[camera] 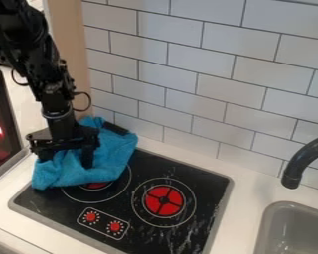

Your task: Move the cloth from left to right

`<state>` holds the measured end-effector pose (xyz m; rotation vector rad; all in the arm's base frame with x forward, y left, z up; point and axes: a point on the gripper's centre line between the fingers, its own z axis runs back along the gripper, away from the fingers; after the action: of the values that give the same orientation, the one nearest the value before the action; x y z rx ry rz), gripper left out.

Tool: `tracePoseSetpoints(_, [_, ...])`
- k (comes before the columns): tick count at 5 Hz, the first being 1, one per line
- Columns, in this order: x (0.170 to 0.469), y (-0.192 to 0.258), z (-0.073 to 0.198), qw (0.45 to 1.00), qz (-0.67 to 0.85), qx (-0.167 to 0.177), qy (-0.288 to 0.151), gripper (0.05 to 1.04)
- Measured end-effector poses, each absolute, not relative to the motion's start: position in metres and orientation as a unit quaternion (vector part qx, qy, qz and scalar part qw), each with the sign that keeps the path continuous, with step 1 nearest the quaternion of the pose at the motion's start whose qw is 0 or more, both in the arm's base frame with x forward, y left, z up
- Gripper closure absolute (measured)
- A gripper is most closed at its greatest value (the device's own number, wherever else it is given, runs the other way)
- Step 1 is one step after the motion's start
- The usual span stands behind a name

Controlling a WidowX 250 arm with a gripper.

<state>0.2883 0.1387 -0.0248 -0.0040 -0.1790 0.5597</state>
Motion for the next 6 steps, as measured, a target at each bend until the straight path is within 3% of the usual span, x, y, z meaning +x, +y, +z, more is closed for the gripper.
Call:
tracePoseSetpoints(2, [0.286,0.122,-0.028,0.94,0.326,-0.013,-0.097,0.085])
tracePoseSetpoints(4, [0.289,0.069,-0.022,0.926,0.366,-0.039,-0.09,0.085])
tracePoseSetpoints(6, [0.289,0.019,-0.025,0.938,0.332,-0.037,-0.09,0.085])
